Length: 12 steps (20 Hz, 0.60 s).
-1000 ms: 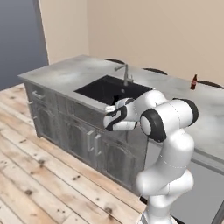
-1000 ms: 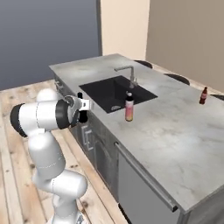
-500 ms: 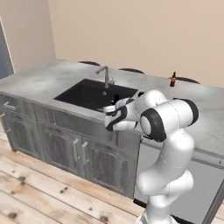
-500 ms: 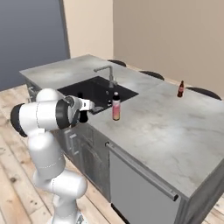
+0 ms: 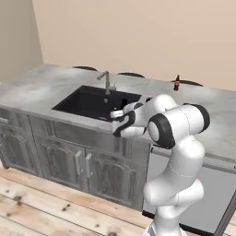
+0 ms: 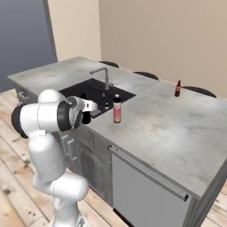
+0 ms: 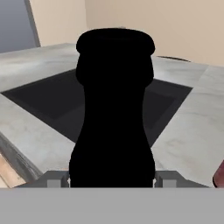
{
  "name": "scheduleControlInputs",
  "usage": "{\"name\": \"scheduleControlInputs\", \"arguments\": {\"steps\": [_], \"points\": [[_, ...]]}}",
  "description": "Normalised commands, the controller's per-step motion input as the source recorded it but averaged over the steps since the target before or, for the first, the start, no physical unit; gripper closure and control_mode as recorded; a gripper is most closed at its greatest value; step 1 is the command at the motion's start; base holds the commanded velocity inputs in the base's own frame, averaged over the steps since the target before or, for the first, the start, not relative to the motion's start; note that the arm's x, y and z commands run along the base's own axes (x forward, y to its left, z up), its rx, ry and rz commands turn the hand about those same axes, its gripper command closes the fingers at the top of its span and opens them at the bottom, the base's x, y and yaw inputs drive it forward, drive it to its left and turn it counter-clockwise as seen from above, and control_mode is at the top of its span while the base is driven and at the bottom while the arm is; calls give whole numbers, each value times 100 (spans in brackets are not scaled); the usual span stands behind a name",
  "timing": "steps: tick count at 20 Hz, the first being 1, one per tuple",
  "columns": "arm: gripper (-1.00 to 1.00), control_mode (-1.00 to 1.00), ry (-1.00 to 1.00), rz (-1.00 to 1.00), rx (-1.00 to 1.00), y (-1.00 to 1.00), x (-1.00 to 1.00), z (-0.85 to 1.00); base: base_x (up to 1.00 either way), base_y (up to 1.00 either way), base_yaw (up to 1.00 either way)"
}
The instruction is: Place the large bottle from the dining counter next to the other large bottle outside the sink, and place the small bottle from the dining counter next to the other small bottle inside the sink.
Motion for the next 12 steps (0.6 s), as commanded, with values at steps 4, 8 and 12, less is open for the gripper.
{"name": "scheduleControlInputs", "arguments": {"steps": [4,8,12], "points": [[100,100,0,0,0,0,0,0,0,26,-14],[100,100,0,0,0,0,0,0,-2,21,-19],[100,100,0,0,0,0,0,0,0,30,-20]]}}
